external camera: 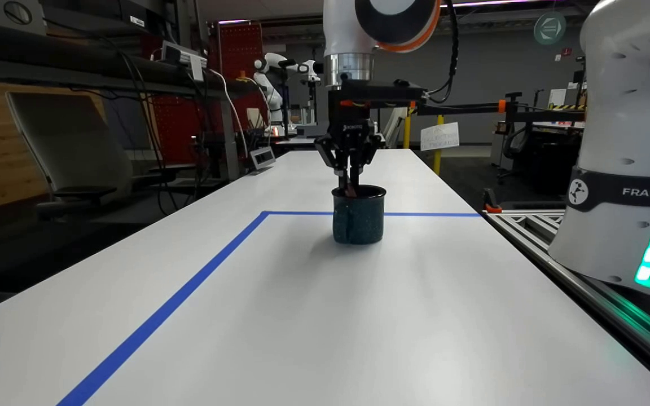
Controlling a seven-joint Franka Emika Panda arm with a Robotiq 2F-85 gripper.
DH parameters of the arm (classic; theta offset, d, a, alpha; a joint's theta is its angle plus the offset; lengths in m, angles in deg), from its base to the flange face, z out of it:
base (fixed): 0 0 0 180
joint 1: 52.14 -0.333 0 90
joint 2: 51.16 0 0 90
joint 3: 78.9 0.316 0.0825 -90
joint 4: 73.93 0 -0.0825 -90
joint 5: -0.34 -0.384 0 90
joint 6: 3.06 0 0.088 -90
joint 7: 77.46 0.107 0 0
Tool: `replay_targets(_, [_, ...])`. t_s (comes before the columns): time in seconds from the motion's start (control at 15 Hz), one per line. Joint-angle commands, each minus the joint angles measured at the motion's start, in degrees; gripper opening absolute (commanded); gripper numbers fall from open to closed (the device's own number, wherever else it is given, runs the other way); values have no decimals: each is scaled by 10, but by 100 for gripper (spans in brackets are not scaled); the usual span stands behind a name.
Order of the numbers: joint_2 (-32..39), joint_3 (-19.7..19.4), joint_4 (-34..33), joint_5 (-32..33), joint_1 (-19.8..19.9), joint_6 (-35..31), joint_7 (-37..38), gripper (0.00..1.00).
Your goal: Pick up the marker from the cup and put it on the table
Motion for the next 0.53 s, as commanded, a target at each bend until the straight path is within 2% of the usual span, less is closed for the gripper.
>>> replay_targets(0.0, [-67,-16,9,-47,-12,75,-52,6])
replay_targets(0.47, [-120,-25,8,-51,6,142,-68,6])
